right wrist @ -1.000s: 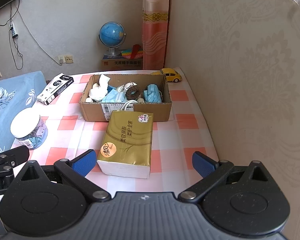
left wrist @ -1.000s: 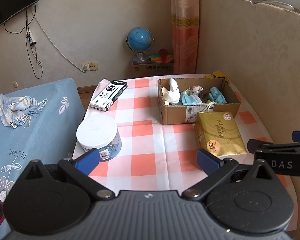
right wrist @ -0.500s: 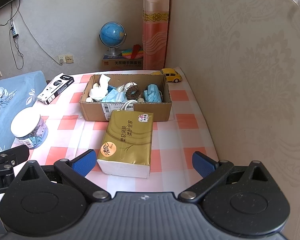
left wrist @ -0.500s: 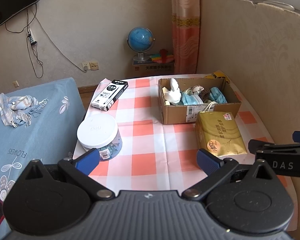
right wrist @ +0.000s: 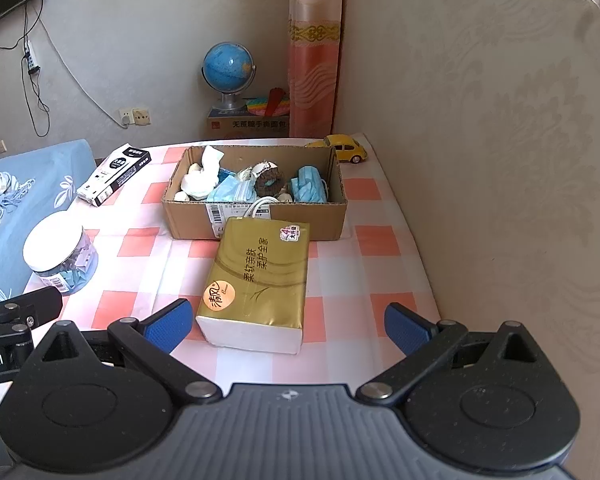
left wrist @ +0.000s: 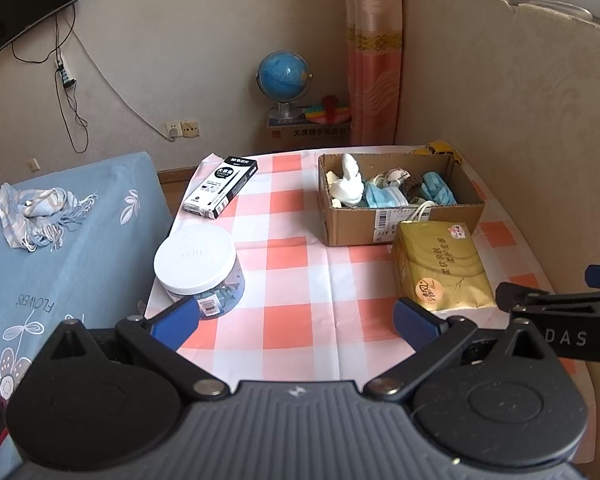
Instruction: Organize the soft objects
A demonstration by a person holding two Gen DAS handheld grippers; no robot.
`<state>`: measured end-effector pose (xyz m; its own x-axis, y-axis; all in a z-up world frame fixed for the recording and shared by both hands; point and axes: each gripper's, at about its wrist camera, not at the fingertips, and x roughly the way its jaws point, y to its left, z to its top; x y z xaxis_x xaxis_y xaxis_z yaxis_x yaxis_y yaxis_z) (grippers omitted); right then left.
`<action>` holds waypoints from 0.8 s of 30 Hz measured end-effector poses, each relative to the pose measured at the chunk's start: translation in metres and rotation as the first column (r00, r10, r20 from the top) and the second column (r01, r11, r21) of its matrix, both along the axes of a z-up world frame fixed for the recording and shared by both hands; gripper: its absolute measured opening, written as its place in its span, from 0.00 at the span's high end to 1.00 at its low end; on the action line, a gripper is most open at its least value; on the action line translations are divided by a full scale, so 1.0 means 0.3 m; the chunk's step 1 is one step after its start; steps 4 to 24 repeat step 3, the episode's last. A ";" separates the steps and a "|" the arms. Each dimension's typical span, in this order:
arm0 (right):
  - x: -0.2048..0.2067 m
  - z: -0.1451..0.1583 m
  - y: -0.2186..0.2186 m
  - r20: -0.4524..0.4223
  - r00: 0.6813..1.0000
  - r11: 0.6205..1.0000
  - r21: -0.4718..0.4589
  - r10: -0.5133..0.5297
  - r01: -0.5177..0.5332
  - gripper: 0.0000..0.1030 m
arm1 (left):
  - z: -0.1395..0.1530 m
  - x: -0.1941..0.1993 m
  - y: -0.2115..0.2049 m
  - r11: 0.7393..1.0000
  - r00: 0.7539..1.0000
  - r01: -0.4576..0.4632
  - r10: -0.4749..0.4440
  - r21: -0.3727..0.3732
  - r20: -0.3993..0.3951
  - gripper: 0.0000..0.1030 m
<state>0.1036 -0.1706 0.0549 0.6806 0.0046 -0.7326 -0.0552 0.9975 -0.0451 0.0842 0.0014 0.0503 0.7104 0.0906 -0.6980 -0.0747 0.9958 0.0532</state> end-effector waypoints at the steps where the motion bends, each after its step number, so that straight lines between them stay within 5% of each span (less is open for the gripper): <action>1: -0.001 0.000 0.002 0.000 1.000 1.000 -0.001 0.000 0.000 0.00 | -0.001 0.001 -0.001 1.000 1.000 0.000 0.000 0.000 -0.001 0.01; 24: -0.001 -0.001 0.002 0.000 1.000 1.000 -0.001 0.001 -0.001 0.00 | -0.003 0.003 0.000 1.000 1.000 -0.001 0.001 0.000 -0.004 0.00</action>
